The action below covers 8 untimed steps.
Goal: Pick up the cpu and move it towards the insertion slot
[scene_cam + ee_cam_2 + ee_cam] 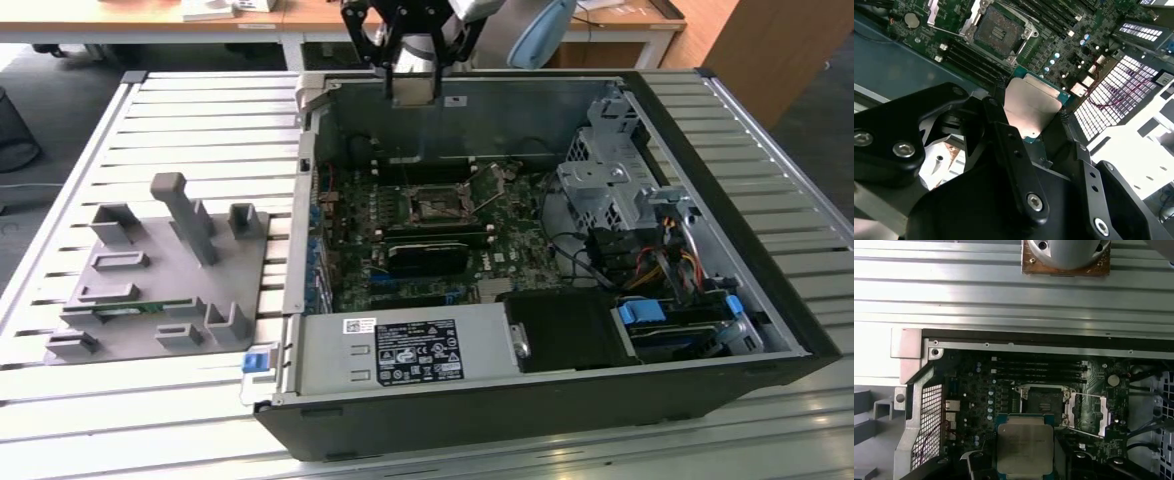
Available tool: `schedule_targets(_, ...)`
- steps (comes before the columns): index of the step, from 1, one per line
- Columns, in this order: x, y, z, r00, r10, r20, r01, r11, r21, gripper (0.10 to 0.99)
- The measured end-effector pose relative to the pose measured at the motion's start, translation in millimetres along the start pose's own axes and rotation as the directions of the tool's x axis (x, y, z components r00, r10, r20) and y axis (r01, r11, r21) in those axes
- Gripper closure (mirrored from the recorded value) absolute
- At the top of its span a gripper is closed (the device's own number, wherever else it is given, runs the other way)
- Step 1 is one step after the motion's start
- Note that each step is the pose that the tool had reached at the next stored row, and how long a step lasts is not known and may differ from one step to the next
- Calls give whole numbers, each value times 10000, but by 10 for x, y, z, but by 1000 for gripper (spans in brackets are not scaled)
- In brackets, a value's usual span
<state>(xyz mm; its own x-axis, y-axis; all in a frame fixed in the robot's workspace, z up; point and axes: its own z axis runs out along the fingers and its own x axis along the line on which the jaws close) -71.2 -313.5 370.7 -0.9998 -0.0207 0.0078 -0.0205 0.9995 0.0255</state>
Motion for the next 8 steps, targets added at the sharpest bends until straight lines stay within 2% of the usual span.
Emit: schedule_targets(8, -136, 24, 9, 10000, 0, 8, 0, 10000, 0, 545)
